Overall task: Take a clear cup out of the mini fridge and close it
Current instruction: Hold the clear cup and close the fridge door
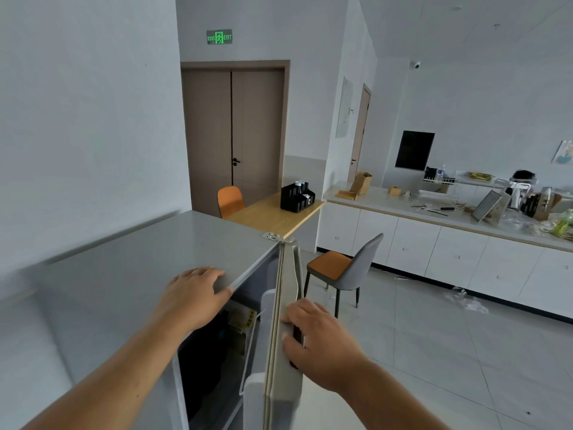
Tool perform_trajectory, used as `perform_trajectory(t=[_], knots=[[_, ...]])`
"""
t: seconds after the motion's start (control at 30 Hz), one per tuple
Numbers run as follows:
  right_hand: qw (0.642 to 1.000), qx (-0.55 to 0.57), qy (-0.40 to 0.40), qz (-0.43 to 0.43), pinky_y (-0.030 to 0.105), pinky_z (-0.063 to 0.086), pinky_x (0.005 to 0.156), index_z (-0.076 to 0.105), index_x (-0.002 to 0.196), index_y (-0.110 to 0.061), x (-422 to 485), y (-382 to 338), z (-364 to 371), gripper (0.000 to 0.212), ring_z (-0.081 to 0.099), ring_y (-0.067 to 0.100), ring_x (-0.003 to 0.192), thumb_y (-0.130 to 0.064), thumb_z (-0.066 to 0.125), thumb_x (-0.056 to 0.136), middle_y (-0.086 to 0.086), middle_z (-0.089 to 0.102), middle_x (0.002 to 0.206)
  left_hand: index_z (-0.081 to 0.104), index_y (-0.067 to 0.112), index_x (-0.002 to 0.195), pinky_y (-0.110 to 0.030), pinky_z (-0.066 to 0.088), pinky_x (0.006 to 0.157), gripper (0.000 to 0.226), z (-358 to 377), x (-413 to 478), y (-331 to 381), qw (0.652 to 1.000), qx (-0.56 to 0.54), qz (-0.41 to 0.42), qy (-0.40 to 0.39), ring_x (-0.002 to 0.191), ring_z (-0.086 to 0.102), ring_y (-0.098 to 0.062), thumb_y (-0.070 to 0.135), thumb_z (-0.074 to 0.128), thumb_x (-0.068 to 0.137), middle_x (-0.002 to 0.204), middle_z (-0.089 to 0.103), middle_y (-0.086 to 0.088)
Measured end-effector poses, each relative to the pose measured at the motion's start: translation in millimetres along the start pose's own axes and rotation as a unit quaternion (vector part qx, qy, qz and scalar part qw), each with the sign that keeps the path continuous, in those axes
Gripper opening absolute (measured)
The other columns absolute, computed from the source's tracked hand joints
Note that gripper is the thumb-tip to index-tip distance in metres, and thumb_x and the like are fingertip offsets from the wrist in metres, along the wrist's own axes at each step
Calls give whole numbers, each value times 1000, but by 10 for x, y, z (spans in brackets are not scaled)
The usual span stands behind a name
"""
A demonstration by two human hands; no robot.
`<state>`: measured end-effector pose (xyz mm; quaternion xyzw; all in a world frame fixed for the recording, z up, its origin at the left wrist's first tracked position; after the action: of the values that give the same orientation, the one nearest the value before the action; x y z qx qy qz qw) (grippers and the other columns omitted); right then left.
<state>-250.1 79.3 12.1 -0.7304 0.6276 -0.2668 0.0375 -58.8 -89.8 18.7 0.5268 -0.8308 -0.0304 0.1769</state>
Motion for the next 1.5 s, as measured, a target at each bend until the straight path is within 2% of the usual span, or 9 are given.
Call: perform_trajectory(t=[0.17,0.37,0.57,0.77,1.03,1.5], knots=[[1000,-4,16,-21,20,37,82,51,110,-40,139,-173,192,21,40,1,104,-54,43,96,-25,41,108,52,30,146,-43,37,113,65,-16,-1,17,1000,-5,0,6,139,46,-21,68,39,95,152,54,5],[999,-7,33,-26,23,41,88,54,110,-37,301,-361,344,30,39,4,104,-60,42,97,-21,42,109,51,29,147,-43,34,116,66,-35,-11,34,1000,-8,-1,3,143,42,-20,70,37,96,155,51,4],[999,-15,29,-15,33,46,93,55,114,-32,440,-505,454,39,39,10,105,-63,39,97,-14,44,111,54,33,144,-44,35,115,64,4,20,-7,1000,-27,-10,-6,141,44,-19,70,31,96,152,53,6],[1000,-23,19,-9,36,47,97,54,119,-28,619,-646,577,46,40,15,112,-64,38,96,-10,47,120,57,37,139,-43,34,115,65,22,54,-69,998,-62,-33,-7,139,45,-17,74,29,93,150,56,9],[999,-37,24,-1,40,50,93,49,117,-26,669,-668,655,45,40,17,113,-63,36,96,-7,44,120,54,37,143,-42,30,117,62,18,48,-59,998,-59,-31,-7,143,40,-17,70,42,92,154,51,9],[999,-39,12,7,40,49,96,49,121,-26,659,-668,646,49,40,17,114,-65,35,95,-6,44,120,53,37,143,-43,32,117,60,16,32,-54,998,-59,-26,-3,143,40,-17,68,43,93,153,52,9]])
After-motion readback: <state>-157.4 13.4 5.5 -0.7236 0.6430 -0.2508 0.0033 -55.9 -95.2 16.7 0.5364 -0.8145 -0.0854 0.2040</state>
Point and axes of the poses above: each hand's wrist, its own x-axis towards the middle knuckle, its own z-axis out of the palm, y = z × x, the point moved 9 cm from there along x, towards the middle knuckle
